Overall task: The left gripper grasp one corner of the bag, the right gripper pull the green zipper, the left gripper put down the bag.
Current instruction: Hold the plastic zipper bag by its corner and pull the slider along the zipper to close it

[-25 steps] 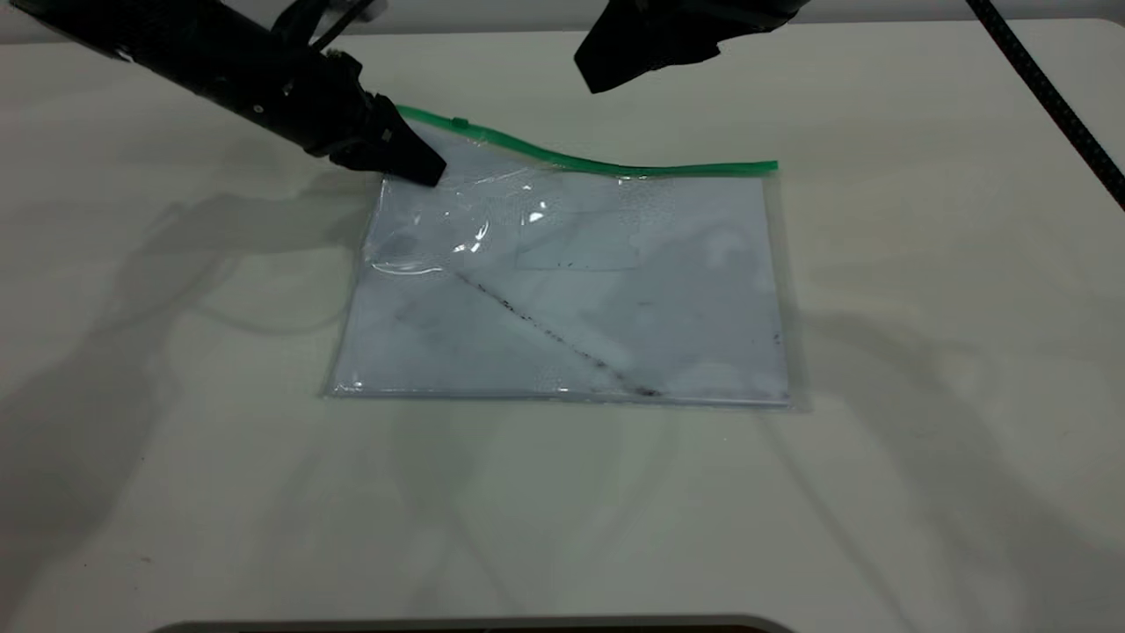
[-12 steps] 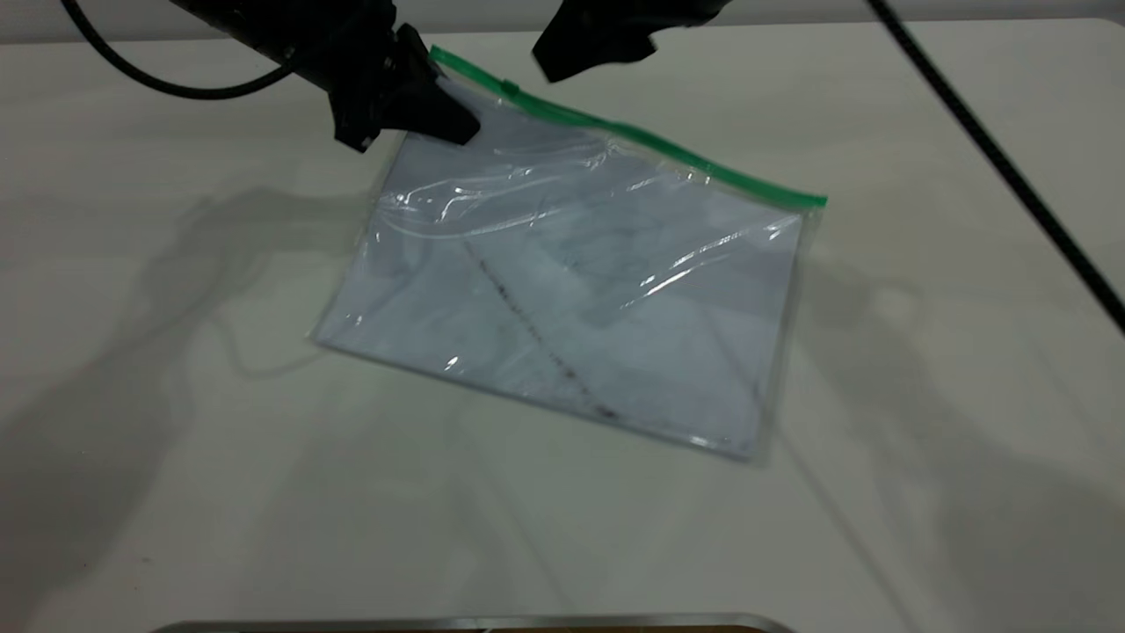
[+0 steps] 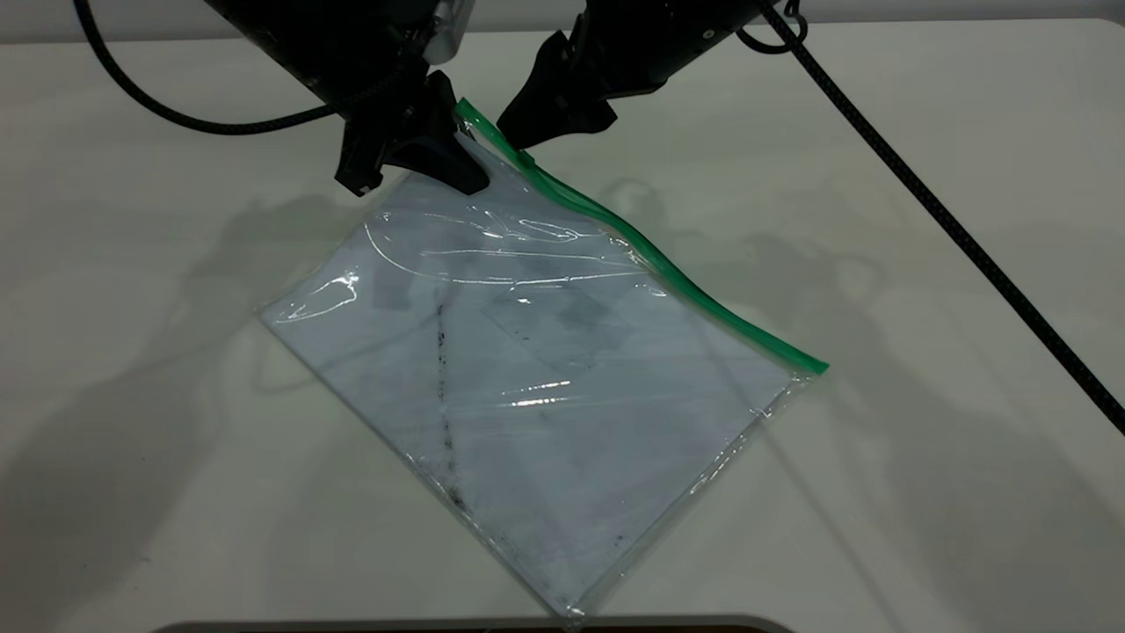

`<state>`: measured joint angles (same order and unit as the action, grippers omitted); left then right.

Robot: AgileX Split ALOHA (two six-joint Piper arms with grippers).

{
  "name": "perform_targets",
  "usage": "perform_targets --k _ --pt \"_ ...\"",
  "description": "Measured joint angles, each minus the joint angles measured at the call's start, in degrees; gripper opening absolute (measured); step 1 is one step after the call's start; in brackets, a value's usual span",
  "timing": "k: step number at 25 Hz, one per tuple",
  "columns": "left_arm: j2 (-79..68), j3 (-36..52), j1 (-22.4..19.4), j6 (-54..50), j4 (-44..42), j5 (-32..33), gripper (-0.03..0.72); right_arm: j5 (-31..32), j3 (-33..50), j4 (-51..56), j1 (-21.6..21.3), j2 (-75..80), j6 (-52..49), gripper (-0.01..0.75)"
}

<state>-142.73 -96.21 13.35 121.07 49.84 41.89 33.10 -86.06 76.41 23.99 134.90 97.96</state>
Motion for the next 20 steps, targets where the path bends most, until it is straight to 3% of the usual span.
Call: perform_targets --k 20 --pt "0.00 0.00 0.19 0.00 0.10 -1.81 0.053 -0.01 -5.65 2.38 0.00 8.47 0.65 0.503"
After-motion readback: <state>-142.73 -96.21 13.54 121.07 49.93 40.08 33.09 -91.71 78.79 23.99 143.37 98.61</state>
